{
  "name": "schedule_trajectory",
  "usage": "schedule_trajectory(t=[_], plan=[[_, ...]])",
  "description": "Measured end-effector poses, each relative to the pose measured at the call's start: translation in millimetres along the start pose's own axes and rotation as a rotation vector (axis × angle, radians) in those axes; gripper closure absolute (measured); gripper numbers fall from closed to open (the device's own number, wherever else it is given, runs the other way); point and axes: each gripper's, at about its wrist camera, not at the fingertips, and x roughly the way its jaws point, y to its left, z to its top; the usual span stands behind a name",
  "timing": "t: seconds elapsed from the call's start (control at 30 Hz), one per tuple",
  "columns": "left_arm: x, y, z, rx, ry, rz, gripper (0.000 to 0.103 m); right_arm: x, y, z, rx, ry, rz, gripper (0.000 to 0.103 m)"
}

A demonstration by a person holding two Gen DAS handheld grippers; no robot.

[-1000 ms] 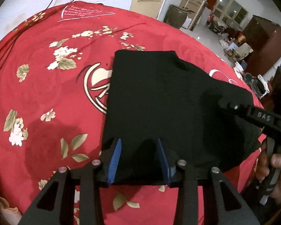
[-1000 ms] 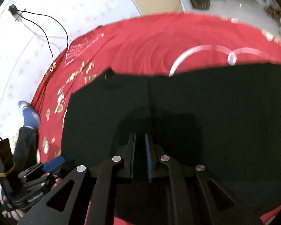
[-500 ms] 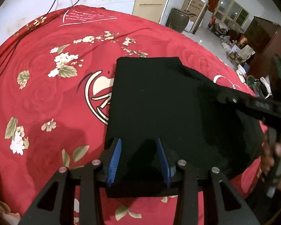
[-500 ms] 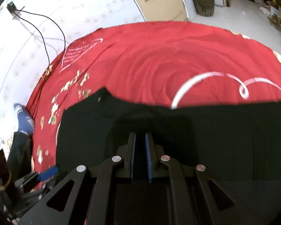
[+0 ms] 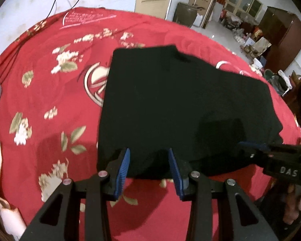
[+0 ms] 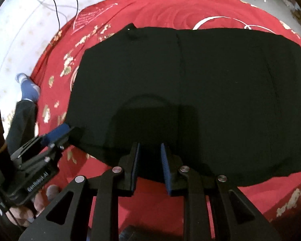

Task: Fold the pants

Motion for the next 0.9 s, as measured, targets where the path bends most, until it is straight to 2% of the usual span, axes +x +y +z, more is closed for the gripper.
schedule_trajectory(t=[0.33, 0.47, 0.63, 0.73, 0.83, 0.9], plan=[[-7, -8, -6, 0.018, -0.010, 0.015, 0.059, -1, 9, -11, -0.055, 0.003, -0.069, 0.081], [-13, -9, -9, 0.019, -0.015, 0.023, 0.059, -8, 4, -16, -0.020, 0.000, -0.043, 0.081], [-27, -13, -7, 0.027, -0.059, 0.019, 0.059, -22, 4, -20, -0.002, -0.038, -0.029, 0.081], [-35, -18, -5, 0.037, -0.086, 0.016, 0.059, -29, 0, -21, 0.011, -0.059, -0.027, 0.074], [-41, -21, -2, 0.047, -0.104, 0.015, 0.059, -37, -9, -21, 0.059, -0.076, -0.018, 0.056], [-43, -24, -1, 0.055, -0.115, 0.015, 0.059, -41, -16, -21, 0.101, -0.083, -0.021, 0.054]])
